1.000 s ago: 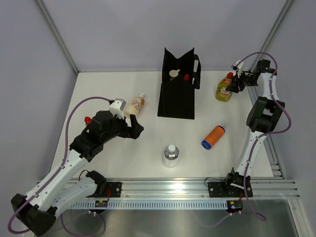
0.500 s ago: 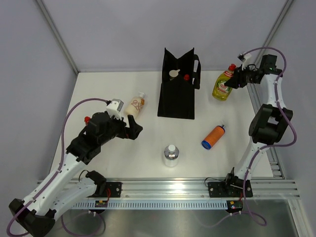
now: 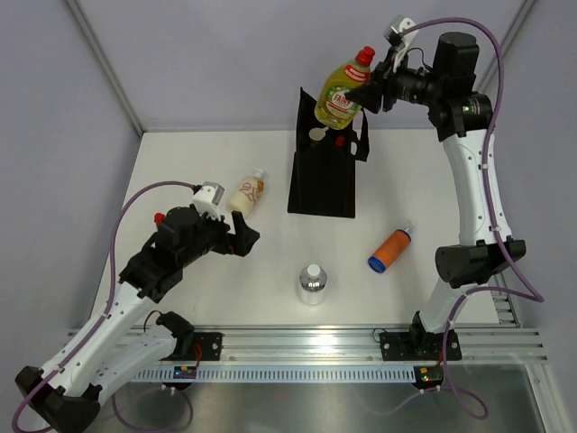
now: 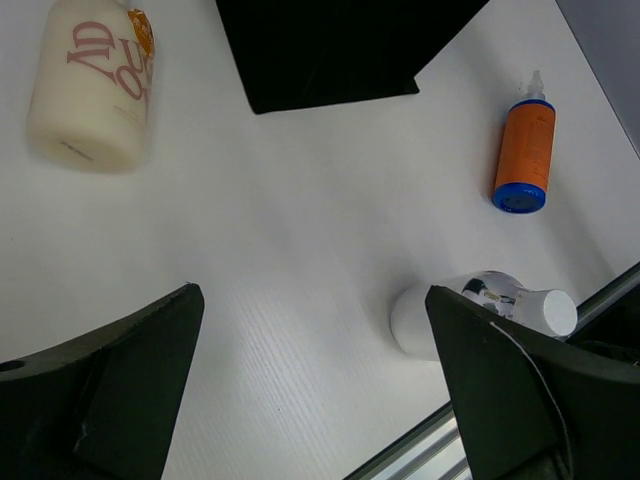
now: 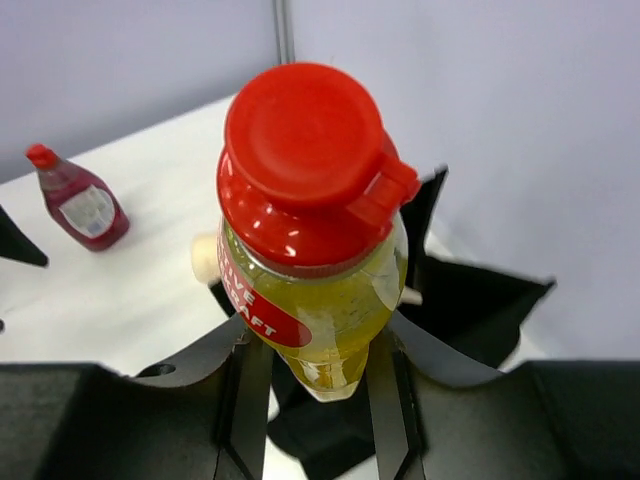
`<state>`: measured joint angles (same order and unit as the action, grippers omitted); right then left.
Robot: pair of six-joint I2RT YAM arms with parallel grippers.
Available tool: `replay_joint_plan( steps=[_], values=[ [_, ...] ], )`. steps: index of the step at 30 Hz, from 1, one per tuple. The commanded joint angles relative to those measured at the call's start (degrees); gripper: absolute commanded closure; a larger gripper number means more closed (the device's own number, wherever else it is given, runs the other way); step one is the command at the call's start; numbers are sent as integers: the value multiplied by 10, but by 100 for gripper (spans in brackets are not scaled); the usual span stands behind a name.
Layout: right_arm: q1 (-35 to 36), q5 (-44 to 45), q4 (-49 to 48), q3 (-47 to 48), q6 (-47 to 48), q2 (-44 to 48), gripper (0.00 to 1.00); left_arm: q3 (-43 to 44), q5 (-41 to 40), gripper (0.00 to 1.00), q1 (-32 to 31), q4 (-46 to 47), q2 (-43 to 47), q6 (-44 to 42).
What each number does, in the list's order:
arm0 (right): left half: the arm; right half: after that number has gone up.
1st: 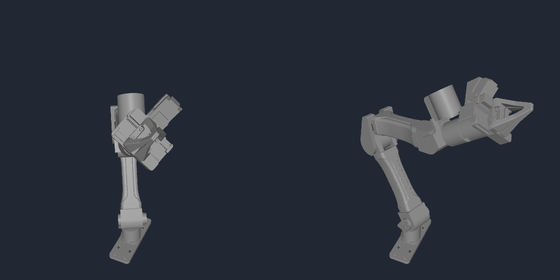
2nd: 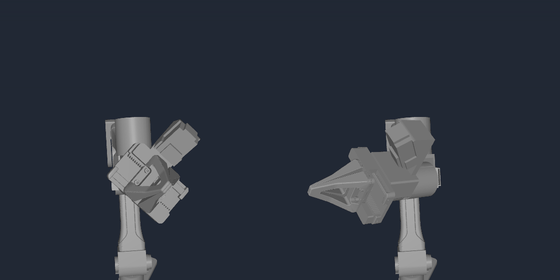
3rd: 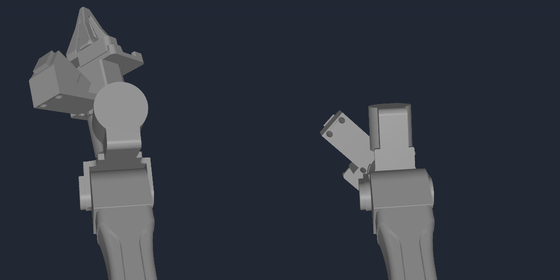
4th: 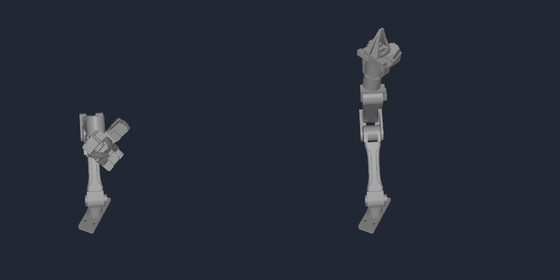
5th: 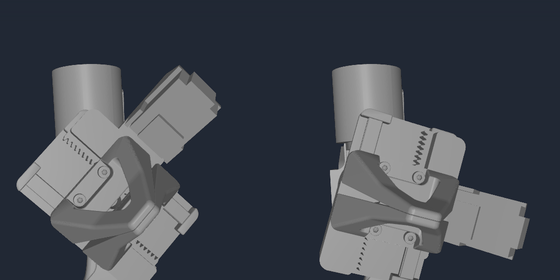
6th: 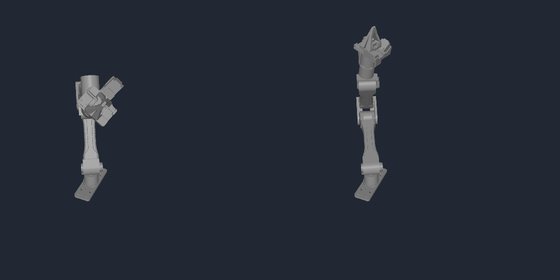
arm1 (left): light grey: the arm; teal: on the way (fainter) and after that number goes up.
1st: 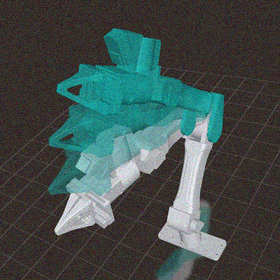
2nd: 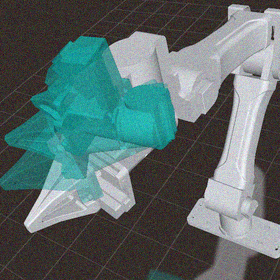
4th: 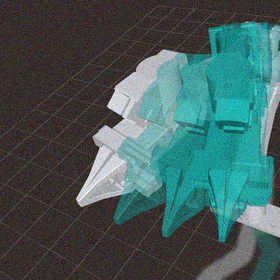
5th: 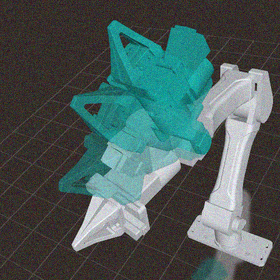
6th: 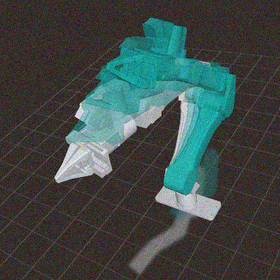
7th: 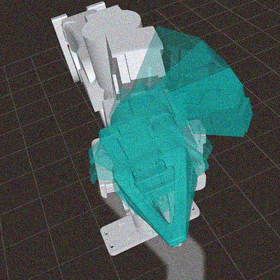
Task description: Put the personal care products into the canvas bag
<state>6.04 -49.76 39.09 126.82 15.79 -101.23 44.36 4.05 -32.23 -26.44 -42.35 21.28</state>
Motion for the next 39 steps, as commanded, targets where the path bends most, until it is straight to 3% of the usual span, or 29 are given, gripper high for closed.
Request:
replay_joint_plan(
  steps=[1,7,18,24,27,33,35,39],
  values=[
    [25,64,-71,78,-40,-33,100,-5,-2,1,2,24,12,6],
    [39,101,-65,188,-38,-145,100,-4,-9,1,2,17,17,8],
    [54,156,-38,38,82,-128,100,-18,-4,1,2,41,-9,-1],
    [71,196,-45,44,98,-137,100,-14,1,1,2,46,-21,-5],
    [93,269,-22,89,125,-190,100,-14,1,1,2,50,-23,-6],
    [133,448,-196,-29,158,-176,100,-14,1,1,2,43,-23,-4],
    [133,441,-228,-58,159,-165,100,-15,-2,1,2,39,-21,-9],
    [133,296,-221,-105,171,-104,100,-15,-5,1,2,37,-25,-17]
  ],
)
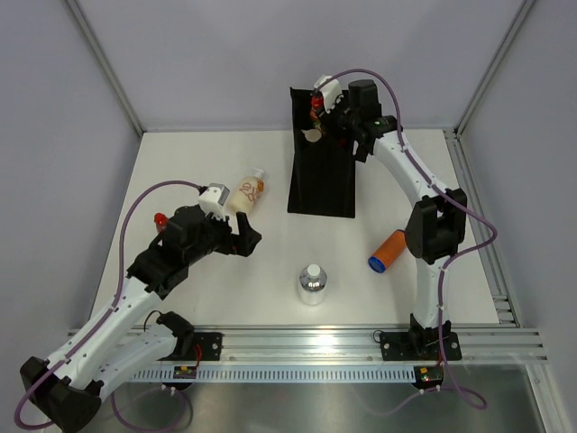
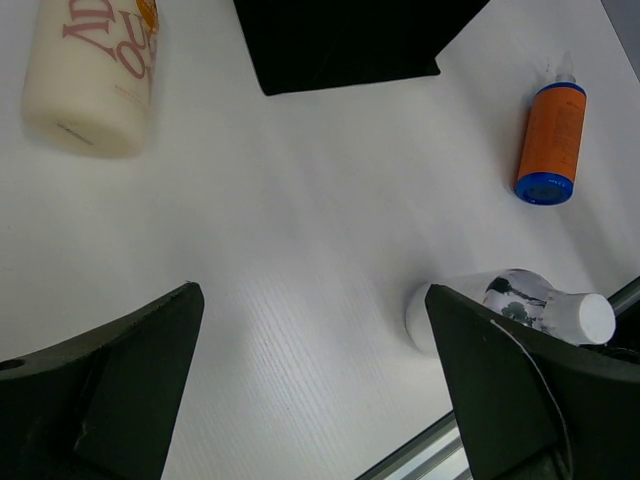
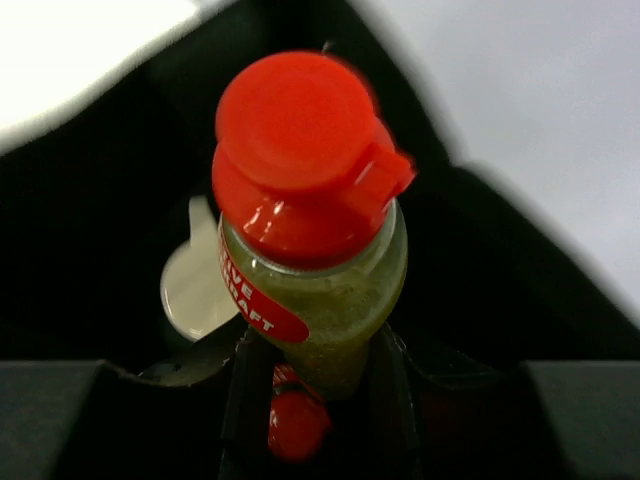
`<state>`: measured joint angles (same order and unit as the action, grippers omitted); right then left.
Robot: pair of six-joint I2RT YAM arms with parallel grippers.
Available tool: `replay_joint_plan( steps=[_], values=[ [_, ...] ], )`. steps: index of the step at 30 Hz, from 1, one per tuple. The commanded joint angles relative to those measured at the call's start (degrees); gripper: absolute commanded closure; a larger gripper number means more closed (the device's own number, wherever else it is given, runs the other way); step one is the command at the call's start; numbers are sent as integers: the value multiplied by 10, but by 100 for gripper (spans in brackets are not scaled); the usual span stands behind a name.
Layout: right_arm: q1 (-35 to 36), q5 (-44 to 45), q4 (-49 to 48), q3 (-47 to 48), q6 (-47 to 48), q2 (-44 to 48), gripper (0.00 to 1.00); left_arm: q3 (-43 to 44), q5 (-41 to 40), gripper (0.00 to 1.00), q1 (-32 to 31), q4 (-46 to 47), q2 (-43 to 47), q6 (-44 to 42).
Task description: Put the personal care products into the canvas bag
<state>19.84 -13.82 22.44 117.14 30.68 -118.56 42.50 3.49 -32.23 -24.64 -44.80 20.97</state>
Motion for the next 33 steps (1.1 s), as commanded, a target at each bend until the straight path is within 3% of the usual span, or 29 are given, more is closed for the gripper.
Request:
replay_joint_plan(
  steps=[1,5,13,21,26,29,32,33],
  values=[
    [-5,-90,-31,-4,13,74,100,5,1,1,2,20,-1,-15],
    [-3,-165,19,31,-33,75,100,5,6,1,2,25,-5,-15],
    [-4,38,73,156,-56,-54,100,7,9,1,2,22,-4,-16],
    [-16,91,52,106,-44,-72,100,6,3,1,2,23,-7,-23],
    [-18,79,55,104,-25,-83,100,14,-6,1,2,38,-29,-37],
    [-18,56,98,140,-19,-113,89,35,-31,1,2,38,-67,-56],
    [-23,21,119,144,-29,-124,66,78,-78,1,2,9,-124,-78],
    [-24,-7,138,146,-33,-122,50,91,-89,1,2,-12,-140,-81]
  ],
)
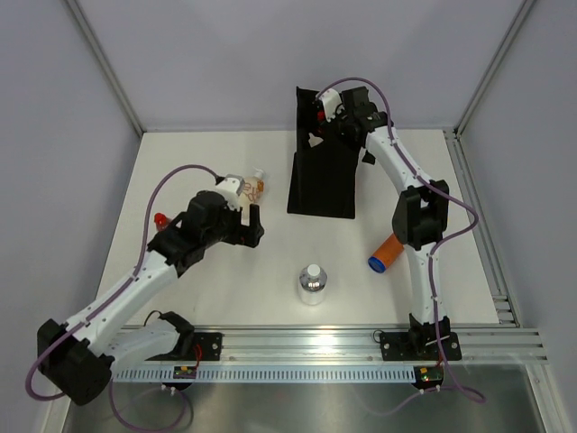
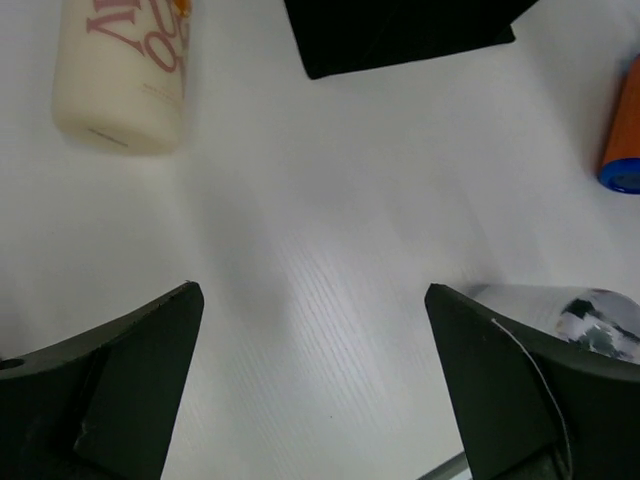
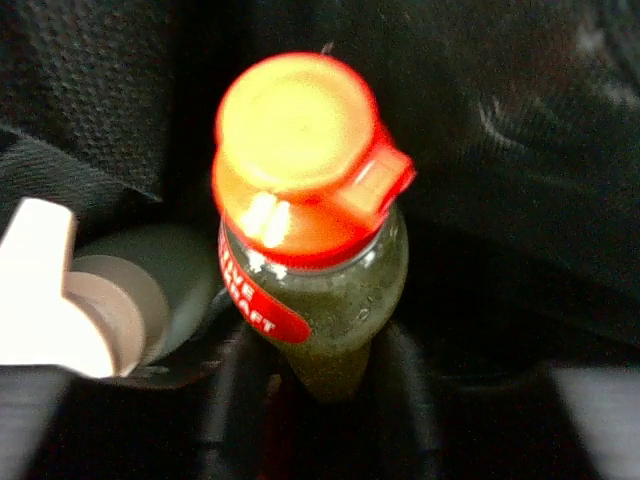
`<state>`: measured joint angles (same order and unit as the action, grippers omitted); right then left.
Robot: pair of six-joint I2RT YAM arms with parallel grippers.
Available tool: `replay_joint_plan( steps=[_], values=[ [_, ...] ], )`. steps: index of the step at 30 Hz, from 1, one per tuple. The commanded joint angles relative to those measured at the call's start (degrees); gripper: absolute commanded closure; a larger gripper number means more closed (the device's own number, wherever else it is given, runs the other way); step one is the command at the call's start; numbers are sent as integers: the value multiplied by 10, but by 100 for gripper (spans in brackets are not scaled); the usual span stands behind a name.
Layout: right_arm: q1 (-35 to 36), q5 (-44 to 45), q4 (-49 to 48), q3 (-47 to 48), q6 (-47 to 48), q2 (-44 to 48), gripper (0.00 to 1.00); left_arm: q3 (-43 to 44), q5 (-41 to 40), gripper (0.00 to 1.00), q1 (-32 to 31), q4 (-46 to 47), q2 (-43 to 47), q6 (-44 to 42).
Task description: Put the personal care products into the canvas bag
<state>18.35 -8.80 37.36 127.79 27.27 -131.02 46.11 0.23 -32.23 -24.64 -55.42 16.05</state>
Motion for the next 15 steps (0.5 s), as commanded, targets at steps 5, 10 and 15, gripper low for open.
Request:
replay_joint_plan(
  steps=[5,10,15],
  values=[
    [-25,-157,38,42,2,53,5,113,-114,1,4,-30,-117,-58],
    [-53,-256,121,111,-17,110,0,159,-135,1,16,-25,-186,-120],
    [-98,-356,171,128,-44,208,1,230,-105,1,60,-34,-291,-174]
  ],
)
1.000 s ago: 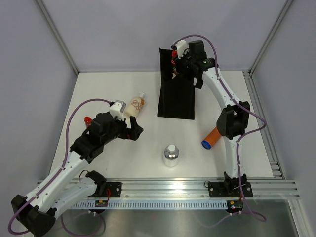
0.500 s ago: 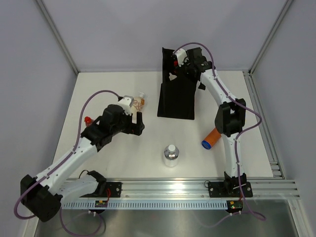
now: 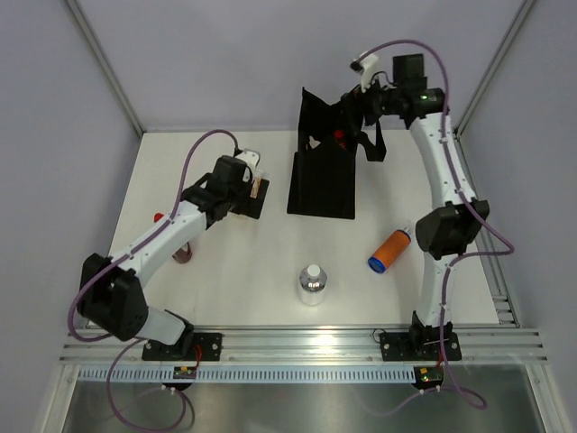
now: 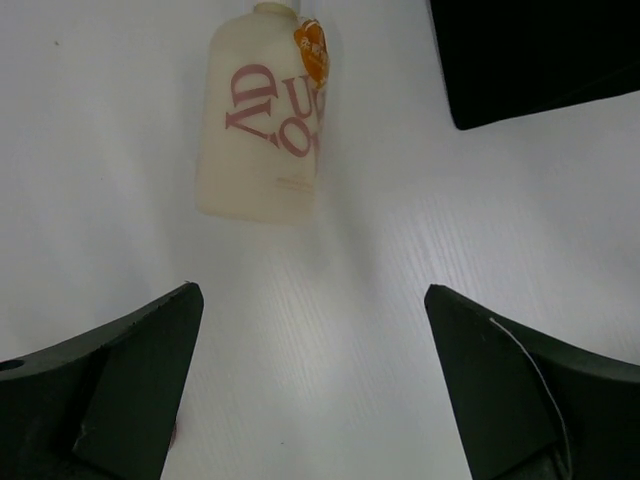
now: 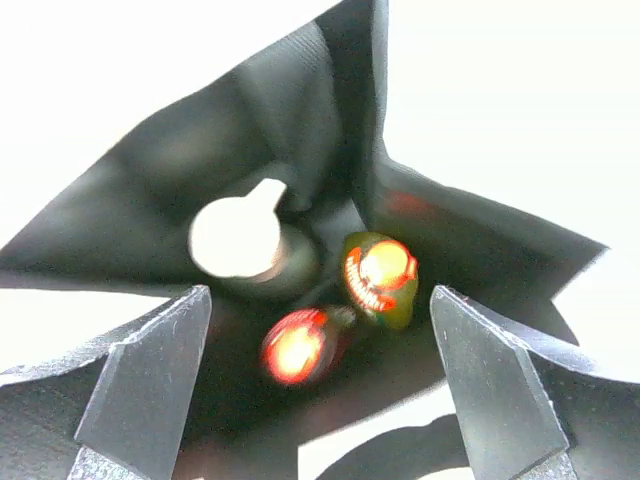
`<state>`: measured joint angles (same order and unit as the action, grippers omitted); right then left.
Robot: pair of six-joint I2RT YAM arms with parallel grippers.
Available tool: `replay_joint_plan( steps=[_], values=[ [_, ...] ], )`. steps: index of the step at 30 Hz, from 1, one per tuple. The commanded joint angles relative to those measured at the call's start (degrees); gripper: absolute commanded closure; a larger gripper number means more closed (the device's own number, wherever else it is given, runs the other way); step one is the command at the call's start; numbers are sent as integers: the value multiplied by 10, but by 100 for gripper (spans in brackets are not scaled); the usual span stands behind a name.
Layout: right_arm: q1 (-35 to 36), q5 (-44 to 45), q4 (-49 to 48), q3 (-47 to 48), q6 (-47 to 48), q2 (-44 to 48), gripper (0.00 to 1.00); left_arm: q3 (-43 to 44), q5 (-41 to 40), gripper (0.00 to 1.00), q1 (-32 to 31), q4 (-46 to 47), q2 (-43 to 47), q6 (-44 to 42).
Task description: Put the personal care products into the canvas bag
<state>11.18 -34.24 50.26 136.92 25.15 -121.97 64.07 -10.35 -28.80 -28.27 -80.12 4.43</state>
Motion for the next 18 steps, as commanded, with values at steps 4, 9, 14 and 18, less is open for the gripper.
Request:
replay_joint_plan(
  steps=[4,9,14,18],
  values=[
    [-62,-168,47,-55,-24,218,1,103,42,2,62,-5,-126,-82],
    [-107,-229,-19,-277,-29,371,1,172,86,5,87,-27,-230,-108],
    [-153,-257,-57,-431,-23,451,1,229,124,8,94,-39,-308,-118],
    [-179,-282,-82,-517,-34,470,1,256,140,11,103,-56,-353,-115]
  ],
)
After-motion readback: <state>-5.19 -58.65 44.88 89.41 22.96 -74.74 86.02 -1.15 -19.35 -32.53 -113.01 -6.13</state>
